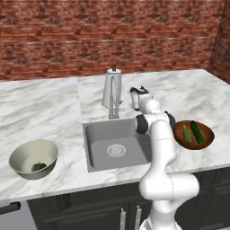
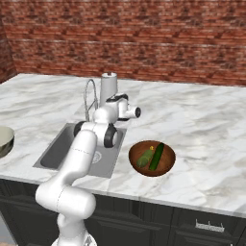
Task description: Pick the cucumbers from the sink and place them in one bowl. Place the squash in the other bowl. Then turn off the sink faucet.
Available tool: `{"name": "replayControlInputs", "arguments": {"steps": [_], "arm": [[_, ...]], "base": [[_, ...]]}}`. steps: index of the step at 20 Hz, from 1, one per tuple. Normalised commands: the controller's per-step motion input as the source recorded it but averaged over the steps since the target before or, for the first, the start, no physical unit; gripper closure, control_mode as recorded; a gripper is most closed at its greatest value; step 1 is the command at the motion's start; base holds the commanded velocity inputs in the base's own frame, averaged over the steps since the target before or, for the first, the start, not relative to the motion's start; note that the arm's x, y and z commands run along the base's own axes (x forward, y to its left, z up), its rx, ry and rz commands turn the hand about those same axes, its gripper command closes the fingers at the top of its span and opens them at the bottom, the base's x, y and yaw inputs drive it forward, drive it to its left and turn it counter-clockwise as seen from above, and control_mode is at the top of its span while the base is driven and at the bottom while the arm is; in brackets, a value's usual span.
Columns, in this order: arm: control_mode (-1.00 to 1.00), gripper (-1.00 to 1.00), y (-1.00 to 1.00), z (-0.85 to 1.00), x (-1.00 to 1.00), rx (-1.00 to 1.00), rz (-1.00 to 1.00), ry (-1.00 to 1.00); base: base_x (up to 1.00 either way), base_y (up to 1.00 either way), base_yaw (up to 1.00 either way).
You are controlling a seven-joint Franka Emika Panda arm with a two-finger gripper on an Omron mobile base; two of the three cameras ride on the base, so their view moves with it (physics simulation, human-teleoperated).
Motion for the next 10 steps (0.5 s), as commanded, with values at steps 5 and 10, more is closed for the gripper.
{"name": "replayControlInputs", "arguments": {"steps": [5,10], "arm": [[-1.0,-1.0,1.0,1.0,0.58,-0.25,-0.08,-0.05],[-1.0,-1.0,1.0,0.96,0.63,-0.24,-0.04,-0.07]], "base": [[0.0,0.0,0.0],[0.0,0.0,0.0]]}}
